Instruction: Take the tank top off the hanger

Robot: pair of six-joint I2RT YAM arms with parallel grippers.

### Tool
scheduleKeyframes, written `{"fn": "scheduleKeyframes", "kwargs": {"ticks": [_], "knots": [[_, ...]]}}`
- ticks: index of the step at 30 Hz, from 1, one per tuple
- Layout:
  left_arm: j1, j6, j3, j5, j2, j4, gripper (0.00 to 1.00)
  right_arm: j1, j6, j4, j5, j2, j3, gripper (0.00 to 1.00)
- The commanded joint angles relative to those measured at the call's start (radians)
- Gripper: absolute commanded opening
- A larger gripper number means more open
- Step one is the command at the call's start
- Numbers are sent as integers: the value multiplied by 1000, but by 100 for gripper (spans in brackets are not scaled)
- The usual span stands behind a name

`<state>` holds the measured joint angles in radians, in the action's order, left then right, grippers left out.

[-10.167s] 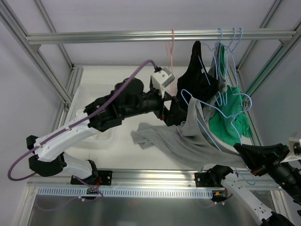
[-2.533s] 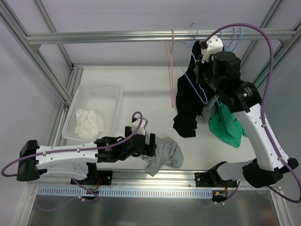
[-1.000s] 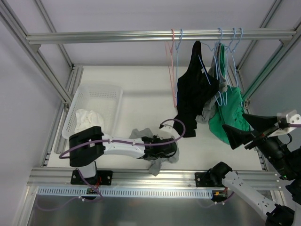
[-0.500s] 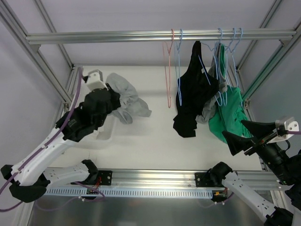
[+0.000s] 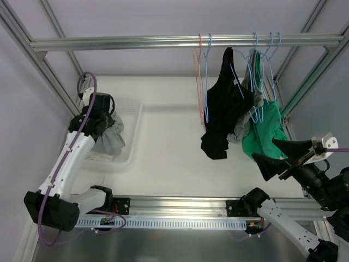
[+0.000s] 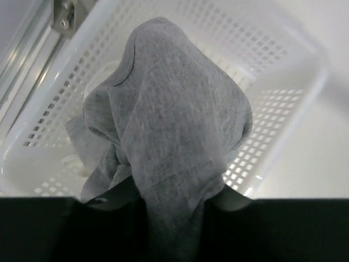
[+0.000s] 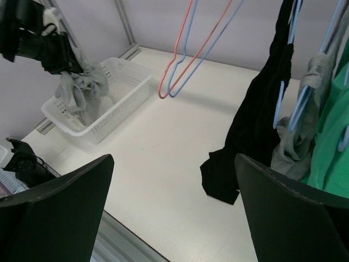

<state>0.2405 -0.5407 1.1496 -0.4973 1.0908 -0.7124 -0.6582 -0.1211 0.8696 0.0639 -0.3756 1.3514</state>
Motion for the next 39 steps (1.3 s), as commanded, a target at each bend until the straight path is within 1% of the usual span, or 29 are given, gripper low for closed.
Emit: {"fn": "scheduleKeyframes", "kwargs": {"ticks": [1, 2, 3, 4, 5, 6, 7, 8, 9, 11, 12, 14, 15, 16, 17, 18, 19, 20, 21, 22, 24, 25, 26, 27, 29, 30, 35, 39], "knots": [[-52, -18, -44, 152, 69, 56, 31, -3, 23, -49, -88, -57, 2, 99], [-55, -16, -34, 184, 79, 60, 51, -1, 23, -50, -93, -68, 5, 100], [-56, -13, -21, 198, 96, 62, 55, -1, 21, -49, -93, -80, 8, 99], [-61, -4, -7, 215, 104, 65, 56, -1, 15, -50, -92, -104, 8, 99], [-64, 10, 45, 230, 112, 64, 68, -1, 11, -49, -85, -118, 9, 99], [-66, 34, 76, 256, 119, 54, 84, -1, 9, -28, -34, -135, 20, 100], [-66, 36, 106, 252, 113, 36, 99, -1, 20, 3, 18, -191, 34, 100], [-66, 39, 160, 246, 98, -7, 99, -3, 31, 43, 81, -230, 58, 99], [-66, 59, 182, 232, 49, -24, 99, -1, 32, 122, 153, -271, 113, 100], [-66, 77, 226, 215, -17, -57, 99, -1, 20, 144, 181, -343, 141, 100], [-66, 100, 234, 217, -87, -64, 99, -3, 15, 144, 201, -358, 152, 99], [-66, 120, 225, 264, -159, -74, 99, -1, -17, 143, 218, -402, 218, 99], [-67, 136, 205, 301, -239, -73, 99, -3, -35, 144, 231, -422, 247, 99], [-66, 139, 178, 400, -282, -71, 99, -1, -55, 147, 278, -445, 305, 99], [-66, 145, 104, 463, -322, -71, 99, 0, -104, 152, 302, -506, 336, 99], [-64, 150, 60, 521, -398, -71, 99, 5, -129, 167, 316, -541, 368, 96], [-66, 150, 20, 579, -437, -70, 98, 14, -149, 180, 323, -578, 403, 93], [-64, 154, -64, 668, -469, -68, 99, 44, -166, 192, 326, -615, 478, 85], [-64, 163, -108, 695, -533, -68, 99, 63, -187, 203, 321, -682, 512, 80], [-64, 171, -175, 715, -564, -68, 99, 81, -196, 203, 307, -710, 540, 77], [-64, 205, -232, 752, -644, -64, 99, 121, -238, 206, 294, -796, 624, 71], [-64, 208, -267, 750, -666, -59, 99, 130, -253, 206, 289, -822, 646, 69], [-60, 200, -266, 732, -680, -59, 99, 156, -265, 206, 290, -850, 667, 67], [-58, 212, -264, 768, -712, -58, 99, 169, -275, 203, 283, -876, 704, 60], [-59, 219, -266, 761, -733, -52, 99, 201, -290, 184, 266, -927, 719, 55], [-58, 196, -272, 720, -747, -50, 99, 210, -288, 166, 243, -939, 727, 54], [-58, 180, -301, 755, -752, -30, 99, 265, -287, 109, 225, -1000, 727, 54], [-59, 173, -314, 764, -778, -19, 99, 307, -290, 85, 162, -1051, 700, 52]]}}
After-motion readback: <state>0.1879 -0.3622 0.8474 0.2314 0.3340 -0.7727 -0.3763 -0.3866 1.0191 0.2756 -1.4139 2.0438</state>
